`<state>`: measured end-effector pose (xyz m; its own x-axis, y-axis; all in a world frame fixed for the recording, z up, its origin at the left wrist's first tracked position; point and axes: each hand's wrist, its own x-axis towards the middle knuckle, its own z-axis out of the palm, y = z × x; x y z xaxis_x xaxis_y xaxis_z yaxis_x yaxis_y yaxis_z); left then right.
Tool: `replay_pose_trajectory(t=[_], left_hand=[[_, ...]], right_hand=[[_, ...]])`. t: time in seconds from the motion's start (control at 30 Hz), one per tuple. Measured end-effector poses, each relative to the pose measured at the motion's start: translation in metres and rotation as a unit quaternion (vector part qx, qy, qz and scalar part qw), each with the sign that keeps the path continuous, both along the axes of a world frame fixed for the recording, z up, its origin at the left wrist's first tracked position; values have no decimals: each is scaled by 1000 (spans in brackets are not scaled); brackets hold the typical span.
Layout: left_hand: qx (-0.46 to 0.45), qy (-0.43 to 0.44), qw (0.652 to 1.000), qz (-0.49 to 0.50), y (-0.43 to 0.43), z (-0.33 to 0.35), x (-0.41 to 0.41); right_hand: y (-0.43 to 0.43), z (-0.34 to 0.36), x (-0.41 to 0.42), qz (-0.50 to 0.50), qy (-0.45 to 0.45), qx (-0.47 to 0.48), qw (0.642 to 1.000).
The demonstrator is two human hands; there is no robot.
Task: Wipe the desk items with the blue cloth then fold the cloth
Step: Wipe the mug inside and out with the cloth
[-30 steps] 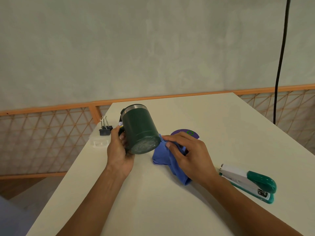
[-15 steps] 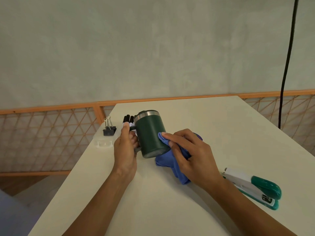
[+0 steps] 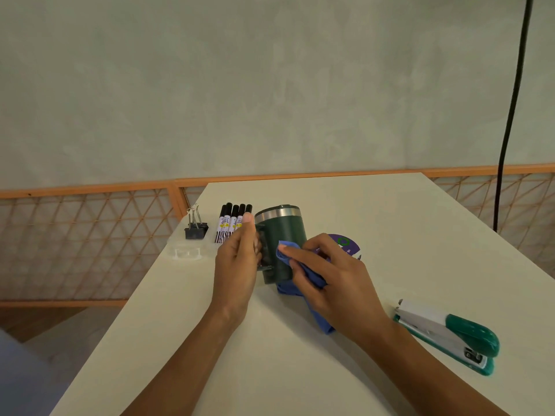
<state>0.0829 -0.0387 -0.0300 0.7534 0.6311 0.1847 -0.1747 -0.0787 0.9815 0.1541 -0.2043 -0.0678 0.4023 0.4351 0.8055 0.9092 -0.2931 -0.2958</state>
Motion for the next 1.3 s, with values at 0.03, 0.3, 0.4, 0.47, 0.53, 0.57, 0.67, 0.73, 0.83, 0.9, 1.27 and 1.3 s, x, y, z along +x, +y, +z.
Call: replay_pose_trajectory(t=[0.03, 0.3, 0.4, 0.47, 0.53, 0.57, 0.67, 0.73, 0.83, 0.9, 1.27, 1.3], left_hand=[[2, 3, 1000, -2, -1, -1, 0], [29, -14, 997, -63, -12, -4, -3], [58, -15, 994, -89, -13, -3, -3], [80, -8, 991, -109, -10, -3, -4], [105, 3, 987, -125, -7, -2, -6], [124, 9, 984, -130, -5, -1, -7], [154, 8, 978, -144, 0, 2, -9], [142, 1, 979, -149, 4, 3, -9], [110, 3, 986, -126, 10, 3, -7], [93, 17, 991, -95, 16, 1, -5], [42, 67, 985, -152, 30, -8, 7], [50, 65, 986, -146, 30, -8, 7]], right_hand=[[0, 0, 1, -6, 10, 5, 1000], [-5, 4, 9, -19, 65, 59, 996], [-7, 4, 12, -24, 76, 63, 995], [-7, 4, 13, -25, 90, 67, 993], [-8, 5, 14, -24, 103, 73, 992], [-9, 6, 15, -21, 106, 73, 991], [-12, 8, 17, -6, 124, 64, 990], [-14, 9, 18, -1, 136, 51, 989], [-16, 10, 20, 2, 154, 35, 987], [-17, 10, 21, 9, 163, 29, 986], [-22, 12, 23, 24, 174, 13, 984], [-23, 12, 23, 25, 169, 15, 985]])
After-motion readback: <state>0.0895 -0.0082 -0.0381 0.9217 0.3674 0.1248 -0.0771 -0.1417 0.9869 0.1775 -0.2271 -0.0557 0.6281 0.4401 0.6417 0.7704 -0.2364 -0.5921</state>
